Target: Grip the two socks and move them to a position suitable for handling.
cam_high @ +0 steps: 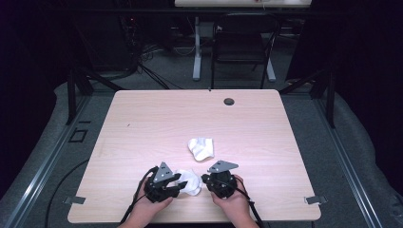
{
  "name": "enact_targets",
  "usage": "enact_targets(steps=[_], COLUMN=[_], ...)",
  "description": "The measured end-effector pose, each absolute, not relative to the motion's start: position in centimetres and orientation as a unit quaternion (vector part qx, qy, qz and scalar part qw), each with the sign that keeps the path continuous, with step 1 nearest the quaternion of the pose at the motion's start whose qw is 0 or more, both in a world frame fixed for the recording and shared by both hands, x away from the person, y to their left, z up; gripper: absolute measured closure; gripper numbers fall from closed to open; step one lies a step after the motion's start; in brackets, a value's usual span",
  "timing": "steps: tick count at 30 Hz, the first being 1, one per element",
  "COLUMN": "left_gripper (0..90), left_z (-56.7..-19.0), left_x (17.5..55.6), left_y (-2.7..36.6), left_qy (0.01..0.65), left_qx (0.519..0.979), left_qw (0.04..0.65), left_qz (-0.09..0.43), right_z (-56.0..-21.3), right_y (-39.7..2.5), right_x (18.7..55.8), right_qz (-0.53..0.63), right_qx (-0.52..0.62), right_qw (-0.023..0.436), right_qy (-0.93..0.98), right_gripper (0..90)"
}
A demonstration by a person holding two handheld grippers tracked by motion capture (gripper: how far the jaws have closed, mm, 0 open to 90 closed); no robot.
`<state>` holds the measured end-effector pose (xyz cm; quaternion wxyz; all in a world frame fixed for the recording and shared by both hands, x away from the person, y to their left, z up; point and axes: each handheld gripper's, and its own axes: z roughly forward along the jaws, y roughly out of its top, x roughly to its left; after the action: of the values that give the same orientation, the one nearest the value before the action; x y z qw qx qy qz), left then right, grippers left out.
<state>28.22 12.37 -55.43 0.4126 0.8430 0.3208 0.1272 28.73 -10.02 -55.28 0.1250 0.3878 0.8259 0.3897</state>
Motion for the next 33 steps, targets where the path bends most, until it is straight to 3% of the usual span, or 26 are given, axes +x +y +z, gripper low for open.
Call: enact_targets(steps=[10, 13, 18, 30, 33], left_gripper=[58.1, 65.2, 87.8, 89.4, 89.4], left_z=[-56.4, -56.7, -56.9, -55.6, -55.3], left_x=[27.5, 27.5, 27.5, 27.6, 27.8], left_y=[10.2, 10.2, 10.5, 12.2, 12.7], left_qy=[0.292, 0.285, 0.282, 0.306, 0.314], left_qx=[0.866, 0.872, 0.876, 0.847, 0.840], left_qw=[0.391, 0.380, 0.376, 0.421, 0.427], left_qz=[0.115, 0.116, 0.107, 0.111, 0.112], right_z=[-56.1, -56.3, -56.4, -57.1, -57.4], right_y=[-9.8, -9.7, -9.4, -8.3, -8.0], right_x=[28.7, 28.7, 28.8, 28.7, 28.8], right_qz=[0.392, 0.391, 0.387, 0.385, 0.398], right_qx=[0.388, 0.388, 0.386, 0.375, 0.376], right_qw=[0.131, 0.133, 0.129, 0.125, 0.112], right_qy=[0.824, 0.824, 0.828, 0.834, 0.829], right_gripper=[88.7, 88.8, 90.0, 90.0, 86.0])
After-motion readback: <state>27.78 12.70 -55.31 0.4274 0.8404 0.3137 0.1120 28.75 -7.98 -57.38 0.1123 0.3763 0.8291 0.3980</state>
